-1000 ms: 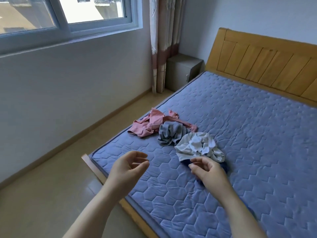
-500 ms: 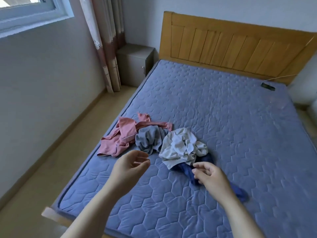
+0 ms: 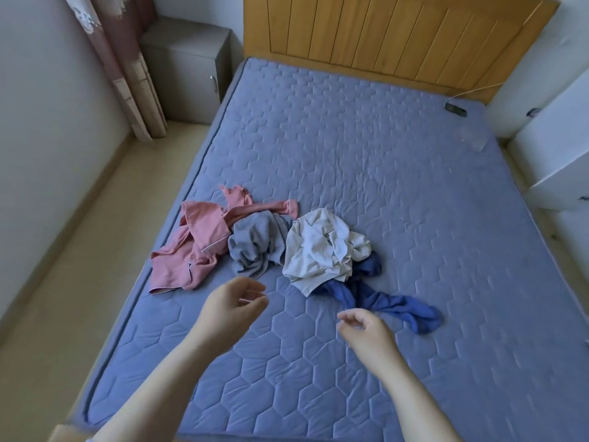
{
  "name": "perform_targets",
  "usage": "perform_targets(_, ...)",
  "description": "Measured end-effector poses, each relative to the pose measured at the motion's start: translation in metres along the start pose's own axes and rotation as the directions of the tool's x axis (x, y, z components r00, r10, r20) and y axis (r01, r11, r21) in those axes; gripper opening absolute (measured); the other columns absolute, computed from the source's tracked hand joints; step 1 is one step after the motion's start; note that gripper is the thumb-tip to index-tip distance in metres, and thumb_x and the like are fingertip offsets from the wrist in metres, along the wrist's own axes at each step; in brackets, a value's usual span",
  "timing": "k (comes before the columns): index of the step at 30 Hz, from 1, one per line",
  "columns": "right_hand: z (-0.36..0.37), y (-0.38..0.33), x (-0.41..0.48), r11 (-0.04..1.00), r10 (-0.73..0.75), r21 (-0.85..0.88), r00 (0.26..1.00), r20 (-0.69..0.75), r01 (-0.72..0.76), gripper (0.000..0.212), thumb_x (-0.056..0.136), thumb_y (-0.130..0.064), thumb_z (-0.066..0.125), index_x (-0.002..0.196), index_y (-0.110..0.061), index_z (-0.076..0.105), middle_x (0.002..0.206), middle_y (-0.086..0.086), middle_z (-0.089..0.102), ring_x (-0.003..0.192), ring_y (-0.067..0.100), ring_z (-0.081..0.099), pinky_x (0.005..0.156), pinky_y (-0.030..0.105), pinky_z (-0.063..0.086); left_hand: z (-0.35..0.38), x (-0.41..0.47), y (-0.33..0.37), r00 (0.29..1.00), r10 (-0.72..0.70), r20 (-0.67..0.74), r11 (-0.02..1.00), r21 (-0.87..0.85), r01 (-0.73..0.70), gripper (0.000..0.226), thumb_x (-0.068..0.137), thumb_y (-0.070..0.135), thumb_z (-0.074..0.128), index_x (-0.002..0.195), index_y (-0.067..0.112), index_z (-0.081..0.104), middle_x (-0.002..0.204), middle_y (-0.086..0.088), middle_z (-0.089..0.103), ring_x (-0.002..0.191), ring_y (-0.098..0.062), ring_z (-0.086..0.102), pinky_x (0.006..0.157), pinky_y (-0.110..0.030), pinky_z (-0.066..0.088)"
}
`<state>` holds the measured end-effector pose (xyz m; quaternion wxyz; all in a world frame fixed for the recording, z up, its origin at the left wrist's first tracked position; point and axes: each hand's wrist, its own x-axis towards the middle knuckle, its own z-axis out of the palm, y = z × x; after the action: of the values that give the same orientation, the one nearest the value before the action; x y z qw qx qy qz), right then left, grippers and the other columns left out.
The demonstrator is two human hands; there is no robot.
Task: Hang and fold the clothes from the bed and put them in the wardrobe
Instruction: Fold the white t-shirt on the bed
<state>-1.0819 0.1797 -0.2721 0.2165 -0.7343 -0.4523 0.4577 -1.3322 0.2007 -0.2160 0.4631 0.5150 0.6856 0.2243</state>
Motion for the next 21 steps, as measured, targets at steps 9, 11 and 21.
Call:
perform_targets(9,0.004,0.008,0.069,0.988,0.024,-0.152,0.997,0.078,-0.012,0.019,0.089,-0.02,0.063,0.107,-0.02,0.066,0.106,-0.008,0.064,0.093,0.003,0.056,0.075,0.018,0.039,0.023,0.033,-0.012,0.997,-0.071,0.002,0.997,0.024,0.071,0.013,0.087,0.022,0.065,0.098,0.028,0.066,0.092,0.01,0.07,0.081,0.001,0.064,0.055,-0.012,0.041)
perform_targets(11,0.008,0.013,0.088,0.982,0.031,-0.188,0.995,0.091,-0.014,0.023,0.089,-0.02,0.063,0.111,-0.018,0.066,0.112,-0.006,0.064,0.095,0.004,0.055,0.074,0.016,0.038,0.026,0.044,-0.014,0.997,-0.073,-0.007,0.997,0.04,0.073,0.012,0.086,0.023,0.065,0.096,0.029,0.066,0.091,0.012,0.07,0.08,0.001,0.064,0.053,-0.012,0.04)
perform_targets(21,0.025,0.048,0.206,0.933,0.058,-0.359,0.991,0.117,-0.012,0.028,0.087,-0.012,0.058,0.106,0.008,0.062,0.116,0.018,0.062,0.113,0.035,0.055,0.081,0.033,0.044,0.052,0.11,-0.046,0.987,-0.161,0.005,0.975,0.153,0.159,0.01,0.087,0.02,0.064,0.092,0.03,0.063,0.088,0.013,0.067,0.072,0.005,0.062,0.054,-0.005,0.041)
